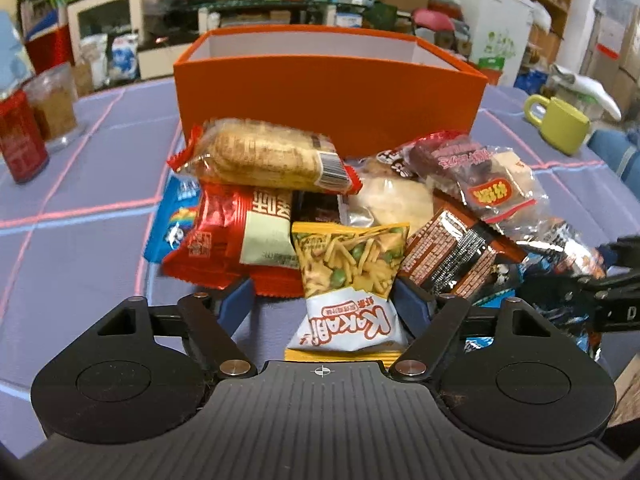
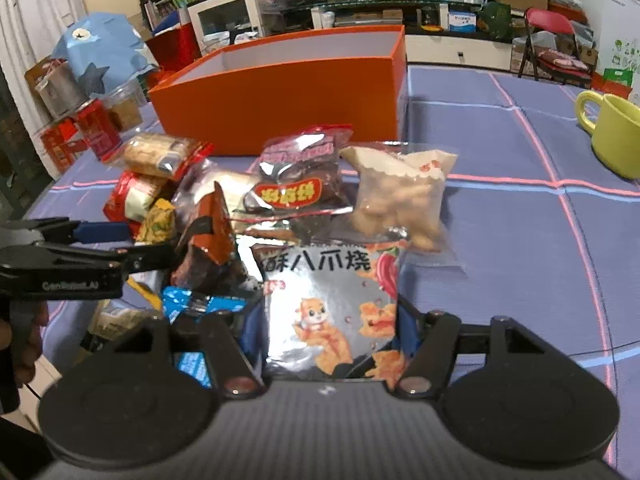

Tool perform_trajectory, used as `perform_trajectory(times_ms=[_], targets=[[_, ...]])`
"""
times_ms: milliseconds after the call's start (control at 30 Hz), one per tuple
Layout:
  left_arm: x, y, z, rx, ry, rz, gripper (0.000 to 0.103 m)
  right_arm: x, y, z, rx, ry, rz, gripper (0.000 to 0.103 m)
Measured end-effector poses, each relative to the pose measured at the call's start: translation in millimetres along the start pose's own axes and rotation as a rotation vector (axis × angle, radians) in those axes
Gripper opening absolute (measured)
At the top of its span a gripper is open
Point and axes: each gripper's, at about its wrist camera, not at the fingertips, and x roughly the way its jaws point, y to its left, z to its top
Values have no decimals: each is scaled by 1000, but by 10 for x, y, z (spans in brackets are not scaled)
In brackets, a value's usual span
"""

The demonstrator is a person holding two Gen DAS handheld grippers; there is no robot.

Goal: Organize snacks
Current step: 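Grasp the white-green Kaka bag with the left gripper while the right grasps the silver printed bag, then lift both bags into the orange box and open both grippers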

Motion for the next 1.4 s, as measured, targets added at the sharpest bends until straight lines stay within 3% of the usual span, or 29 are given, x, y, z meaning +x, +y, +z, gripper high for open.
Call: perform_trajectory(times_ms=[300,367,633,900,1267,1400], targets=[[52,18,-4,-58,6,-47,44,65,45,-38,-21,29,-14,65],[76,10,2,-60,25,-48,18,66,50,-42,-22,30,-14,62],[50,27,44,-64,30,-29,7,39,98,-43,-28,21,1,55],[-116,-39,97,-21,-19,48,6,-136,216,-14,-113,-70,-45,54],[-304,-42,155,-13,-56,146,6,-291,222,26,-140,-135,-83,54],[-290,-58,189,-23,-36,180,6,-285,250,36,-142,-135,-79,54]])
